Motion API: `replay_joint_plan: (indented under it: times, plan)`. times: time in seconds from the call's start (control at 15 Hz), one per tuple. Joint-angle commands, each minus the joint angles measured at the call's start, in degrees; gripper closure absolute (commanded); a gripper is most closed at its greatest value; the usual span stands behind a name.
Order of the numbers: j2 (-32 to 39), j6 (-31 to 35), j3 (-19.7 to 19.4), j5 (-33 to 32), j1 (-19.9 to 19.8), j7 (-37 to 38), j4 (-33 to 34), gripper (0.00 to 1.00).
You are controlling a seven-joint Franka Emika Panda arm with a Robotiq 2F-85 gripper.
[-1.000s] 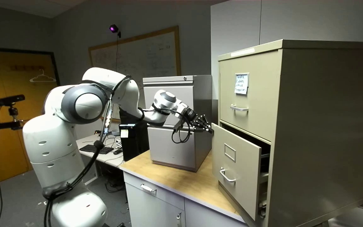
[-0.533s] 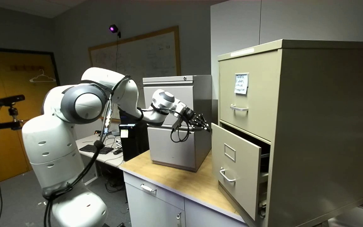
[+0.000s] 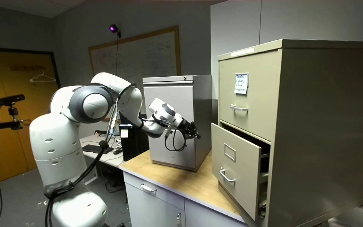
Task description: Close the bottom drawer
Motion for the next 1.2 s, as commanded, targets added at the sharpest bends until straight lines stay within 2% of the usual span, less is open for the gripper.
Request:
replay_joint_plan:
  times: [0.0,0.2,0.27,0.33,0.4,0.6,0.67,0.8,0.93,1.13]
  plan:
    - [-5.4,11.1,-0.1,7.5,0.0,-2.4,-11.9,1.0]
    - [-8.6,18.7,-1.4,21.6,0.7,-11.8,-22.0,1.0]
    - [-9.2,19.2,-3.9,26.3,3.1,-14.2,-25.2,1.0]
    - [-10.5,16.6,-1.9,31.5,1.1,-17.5,-26.9,1.0]
    - [-11.6,13.3,-3.3,30.7,1.4,-15.1,-28.0,1.0]
    - [-11.5,9.0,-2.4,27.9,-1.8,-8.6,-28.4,1.0]
    - [-10.8,8.3,1.7,27.2,-6.8,-5.7,-27.8,1.0]
    - [-9.4,6.2,3.2,25.4,-9.4,-0.8,-26.4,1.0]
    - [-8.4,5.2,2.9,26.3,-11.1,1.9,-25.3,1.0]
    - [-8.7,5.5,2.6,23.1,-13.9,8.2,-23.2,1.0]
